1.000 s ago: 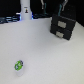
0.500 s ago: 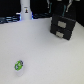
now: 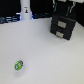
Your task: Open the kcup holder, insert the kcup into the holder, and close the kcup holder
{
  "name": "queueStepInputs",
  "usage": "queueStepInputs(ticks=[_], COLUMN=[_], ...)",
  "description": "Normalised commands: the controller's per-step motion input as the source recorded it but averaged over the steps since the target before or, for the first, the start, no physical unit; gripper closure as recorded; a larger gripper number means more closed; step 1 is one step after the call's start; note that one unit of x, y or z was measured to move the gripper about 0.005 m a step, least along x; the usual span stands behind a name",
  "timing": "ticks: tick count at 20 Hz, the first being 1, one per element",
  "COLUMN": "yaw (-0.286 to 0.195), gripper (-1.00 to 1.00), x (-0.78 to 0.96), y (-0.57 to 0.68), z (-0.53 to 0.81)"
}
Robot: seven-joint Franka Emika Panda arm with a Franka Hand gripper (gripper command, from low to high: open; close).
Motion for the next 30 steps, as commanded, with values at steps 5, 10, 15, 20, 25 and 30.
queueStepInputs(ticks=[5, 10, 15, 20, 25, 30], yaw=[-0.062, -0.055, -0.042, -0.028, -0.031, -0.003], gripper=[-1.0, -1.0, -1.0, -1.0, 1.0, 1.0], x=[-0.1, -0.12, -0.19, -0.29, -0.28, -0.01], y=[0.42, 0.35, 0.22, 0.07, 0.02, -0.01], z=[-0.37, -0.38, -0.43, -0.44, -0.27, -0.02])
